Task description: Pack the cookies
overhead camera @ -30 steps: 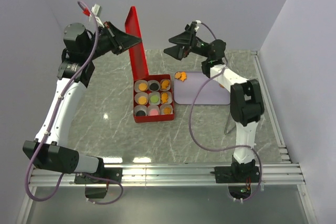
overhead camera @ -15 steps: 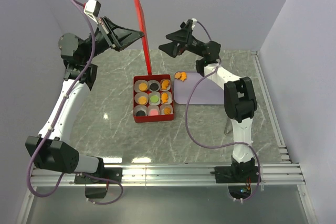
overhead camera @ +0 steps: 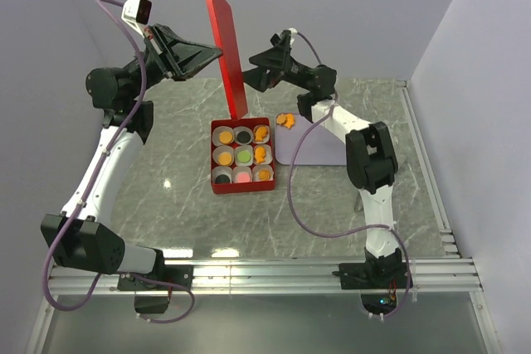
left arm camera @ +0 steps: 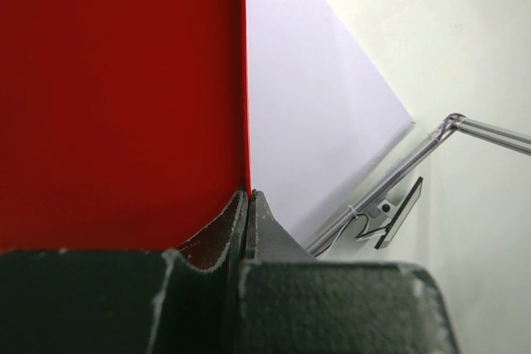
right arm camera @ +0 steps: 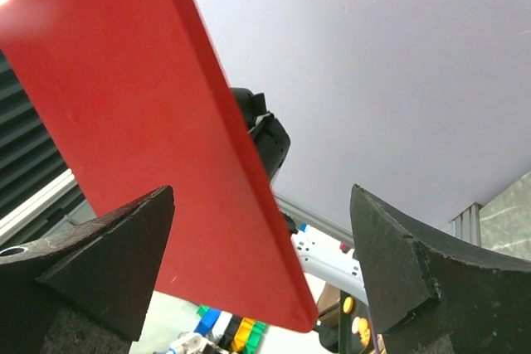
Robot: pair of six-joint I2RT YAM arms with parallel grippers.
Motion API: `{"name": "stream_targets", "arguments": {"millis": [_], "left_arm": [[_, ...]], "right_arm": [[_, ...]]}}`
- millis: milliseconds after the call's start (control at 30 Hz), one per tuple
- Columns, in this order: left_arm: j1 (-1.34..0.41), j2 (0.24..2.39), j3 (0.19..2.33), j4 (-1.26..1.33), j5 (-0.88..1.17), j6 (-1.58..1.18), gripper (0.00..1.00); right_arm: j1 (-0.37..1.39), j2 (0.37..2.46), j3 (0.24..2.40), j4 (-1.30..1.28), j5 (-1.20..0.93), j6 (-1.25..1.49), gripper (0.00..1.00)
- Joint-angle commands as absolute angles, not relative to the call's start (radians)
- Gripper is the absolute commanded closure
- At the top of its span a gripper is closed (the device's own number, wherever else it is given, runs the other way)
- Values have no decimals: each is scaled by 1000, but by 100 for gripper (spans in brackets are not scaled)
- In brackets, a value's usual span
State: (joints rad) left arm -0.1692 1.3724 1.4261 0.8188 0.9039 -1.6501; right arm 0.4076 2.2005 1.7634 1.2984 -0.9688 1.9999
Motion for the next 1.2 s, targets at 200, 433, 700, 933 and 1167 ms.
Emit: {"name": "stream_targets", "arguments": {"millis": [200, 433, 700, 933, 1167], "left_arm": [[-175, 1344, 1405, 1052, 864, -1769, 100], [-183, 1330, 1330, 1124, 833, -1801, 100], [-183, 1312, 1282, 1157, 818, -1813, 100], [-181, 1275, 1227, 1155, 811, -1810, 100], [-164, 1255, 1178, 1175, 787, -1824, 100]], "right_arm": [[451, 2203, 1838, 1713, -890, 2393, 8], [472, 2191, 1867, 1763, -873, 2453, 15], [497, 2122, 1861, 1764, -874, 2471, 32], [495, 2022, 1804, 1764, -853, 2480, 40], [495, 1934, 1760, 1764, -812, 2496, 45]]}}
